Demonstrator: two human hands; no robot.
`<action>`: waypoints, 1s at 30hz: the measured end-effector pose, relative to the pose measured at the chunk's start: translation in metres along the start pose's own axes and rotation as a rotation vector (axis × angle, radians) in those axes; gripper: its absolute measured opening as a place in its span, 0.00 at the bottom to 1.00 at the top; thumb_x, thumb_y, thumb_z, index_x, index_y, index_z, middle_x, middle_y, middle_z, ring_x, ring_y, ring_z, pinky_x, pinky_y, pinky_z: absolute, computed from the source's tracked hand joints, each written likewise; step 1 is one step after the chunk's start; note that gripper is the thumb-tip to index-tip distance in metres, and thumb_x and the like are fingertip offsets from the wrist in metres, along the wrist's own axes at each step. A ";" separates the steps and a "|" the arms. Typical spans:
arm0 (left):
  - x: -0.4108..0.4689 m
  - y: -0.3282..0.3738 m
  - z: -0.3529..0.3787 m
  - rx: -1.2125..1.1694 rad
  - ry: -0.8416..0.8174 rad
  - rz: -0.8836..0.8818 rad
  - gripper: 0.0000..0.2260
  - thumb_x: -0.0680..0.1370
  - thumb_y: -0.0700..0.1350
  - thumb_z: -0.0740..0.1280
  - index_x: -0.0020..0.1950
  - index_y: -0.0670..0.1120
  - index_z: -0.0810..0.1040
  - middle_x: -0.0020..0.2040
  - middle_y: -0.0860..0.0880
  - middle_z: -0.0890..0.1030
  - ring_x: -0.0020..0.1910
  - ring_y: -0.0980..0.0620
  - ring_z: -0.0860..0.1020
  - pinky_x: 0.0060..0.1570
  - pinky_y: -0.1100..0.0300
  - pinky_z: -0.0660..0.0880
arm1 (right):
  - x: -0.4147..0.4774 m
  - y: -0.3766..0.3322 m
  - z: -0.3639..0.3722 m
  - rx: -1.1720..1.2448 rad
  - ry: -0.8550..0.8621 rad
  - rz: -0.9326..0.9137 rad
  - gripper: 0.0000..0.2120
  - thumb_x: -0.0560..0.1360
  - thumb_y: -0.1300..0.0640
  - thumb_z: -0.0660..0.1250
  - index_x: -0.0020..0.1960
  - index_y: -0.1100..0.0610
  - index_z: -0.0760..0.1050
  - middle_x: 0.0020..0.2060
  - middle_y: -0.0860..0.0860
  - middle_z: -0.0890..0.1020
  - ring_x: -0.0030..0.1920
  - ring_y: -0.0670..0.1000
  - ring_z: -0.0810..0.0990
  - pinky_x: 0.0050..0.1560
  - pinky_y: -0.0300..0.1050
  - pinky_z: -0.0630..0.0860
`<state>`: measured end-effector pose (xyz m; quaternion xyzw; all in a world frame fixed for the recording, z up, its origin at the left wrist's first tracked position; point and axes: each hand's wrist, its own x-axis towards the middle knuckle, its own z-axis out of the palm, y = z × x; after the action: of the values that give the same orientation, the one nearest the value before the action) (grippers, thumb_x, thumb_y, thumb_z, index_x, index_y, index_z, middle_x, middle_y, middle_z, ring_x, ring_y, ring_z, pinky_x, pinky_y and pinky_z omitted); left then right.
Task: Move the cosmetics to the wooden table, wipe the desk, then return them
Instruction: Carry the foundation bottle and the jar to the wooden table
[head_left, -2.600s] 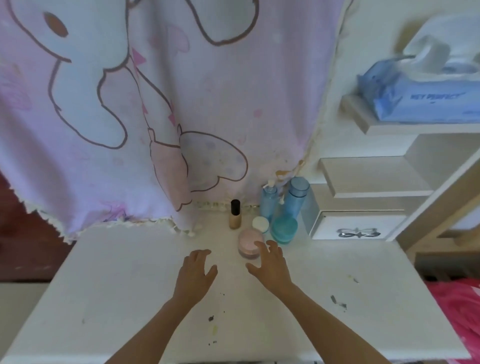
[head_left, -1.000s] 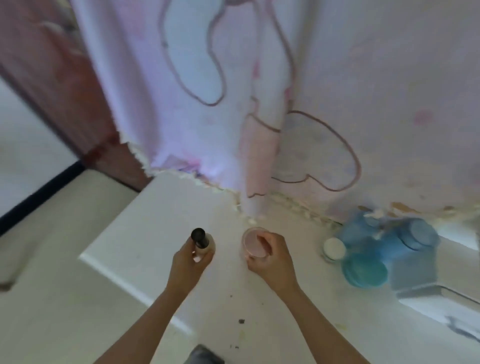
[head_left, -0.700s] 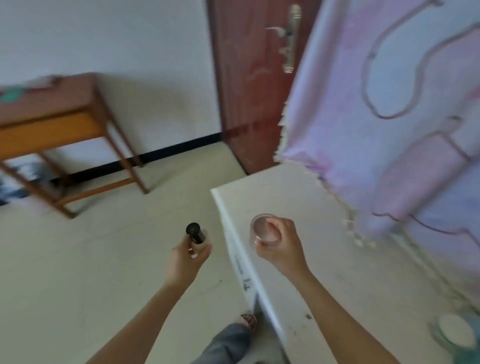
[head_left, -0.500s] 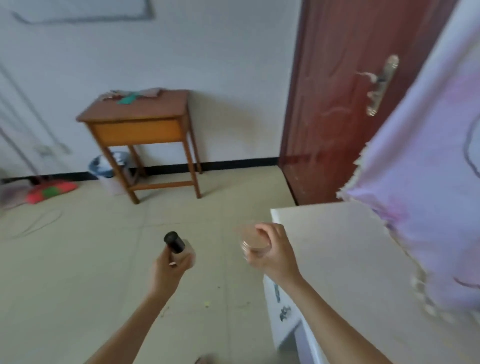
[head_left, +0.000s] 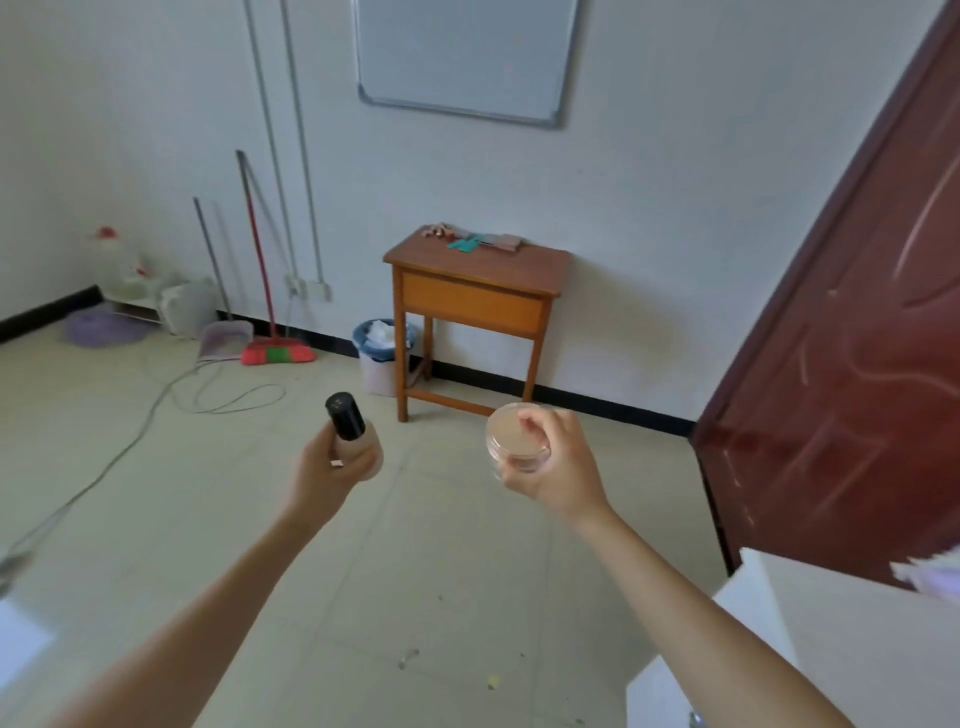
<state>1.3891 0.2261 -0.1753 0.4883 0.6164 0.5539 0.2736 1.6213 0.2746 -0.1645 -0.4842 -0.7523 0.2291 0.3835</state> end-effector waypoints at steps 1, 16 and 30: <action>0.009 -0.001 -0.015 0.012 0.001 0.017 0.14 0.71 0.28 0.65 0.42 0.46 0.71 0.35 0.52 0.72 0.34 0.58 0.69 0.31 0.78 0.67 | 0.011 -0.008 0.011 -0.012 -0.003 -0.017 0.27 0.60 0.55 0.77 0.56 0.53 0.72 0.50 0.48 0.70 0.52 0.50 0.73 0.48 0.28 0.68; 0.112 -0.003 -0.108 0.044 0.101 0.048 0.12 0.71 0.35 0.69 0.41 0.52 0.72 0.37 0.53 0.76 0.37 0.56 0.72 0.36 0.66 0.67 | 0.140 -0.081 0.091 0.090 -0.083 -0.136 0.24 0.65 0.53 0.76 0.54 0.45 0.66 0.48 0.42 0.67 0.49 0.39 0.70 0.45 0.20 0.67; 0.298 0.015 -0.017 0.051 0.071 0.124 0.11 0.72 0.39 0.70 0.40 0.53 0.71 0.36 0.55 0.76 0.37 0.59 0.74 0.35 0.67 0.67 | 0.329 0.002 0.065 0.102 0.084 -0.160 0.23 0.66 0.56 0.75 0.56 0.49 0.68 0.51 0.49 0.69 0.50 0.45 0.70 0.43 0.23 0.68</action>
<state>1.2672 0.4873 -0.0960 0.5126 0.6081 0.5708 0.2040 1.4923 0.5747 -0.0878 -0.4119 -0.7591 0.2151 0.4559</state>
